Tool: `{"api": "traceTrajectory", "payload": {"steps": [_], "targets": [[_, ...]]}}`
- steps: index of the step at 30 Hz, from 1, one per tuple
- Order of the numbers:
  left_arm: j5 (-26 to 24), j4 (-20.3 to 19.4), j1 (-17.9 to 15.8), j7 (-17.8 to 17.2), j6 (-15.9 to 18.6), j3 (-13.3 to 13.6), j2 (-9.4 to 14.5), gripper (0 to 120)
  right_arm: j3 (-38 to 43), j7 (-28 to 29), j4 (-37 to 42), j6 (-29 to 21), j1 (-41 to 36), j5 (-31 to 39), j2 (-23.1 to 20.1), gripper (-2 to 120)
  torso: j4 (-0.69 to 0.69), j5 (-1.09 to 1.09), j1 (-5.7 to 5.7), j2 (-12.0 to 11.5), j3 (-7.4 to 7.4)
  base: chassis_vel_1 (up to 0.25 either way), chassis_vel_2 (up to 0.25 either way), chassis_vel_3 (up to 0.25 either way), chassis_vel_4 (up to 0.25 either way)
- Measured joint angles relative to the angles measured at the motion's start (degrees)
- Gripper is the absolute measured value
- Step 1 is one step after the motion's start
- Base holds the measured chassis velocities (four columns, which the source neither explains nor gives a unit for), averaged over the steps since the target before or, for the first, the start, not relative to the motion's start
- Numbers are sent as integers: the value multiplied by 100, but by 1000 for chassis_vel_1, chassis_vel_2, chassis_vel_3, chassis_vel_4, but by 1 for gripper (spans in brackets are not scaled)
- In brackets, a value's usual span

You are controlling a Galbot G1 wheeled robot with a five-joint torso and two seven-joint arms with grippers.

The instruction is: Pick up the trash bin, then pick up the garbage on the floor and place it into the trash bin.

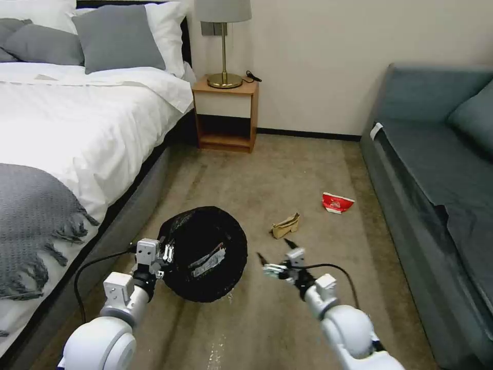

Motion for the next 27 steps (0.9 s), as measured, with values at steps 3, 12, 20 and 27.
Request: {"api": "traceTrajectory", "payload": {"steps": [3,12,20,27], "targets": [[0,45,-1,1,-27,-2,4,6,132,539,14,-379,-162,72,-222,100,2,1,0,0,0,0,0,0,0],[-2,142,-20,19,-69,11,-1,6,331,1508,-230,-1703,-410,649,-643,100,1,1,0,0,0,0,0,0,0],[36,217,-30,50,-109,43,-25,6,274,2177,-526,-2253,-322,1576,-471,100,2,0,0,0,0,0,0,0,0],[-1,251,-27,64,-138,3,37,6,349,2887,-644,-2464,-353,2205,-461,100,2,-1,0,0,0,0,0,0,0]]}}
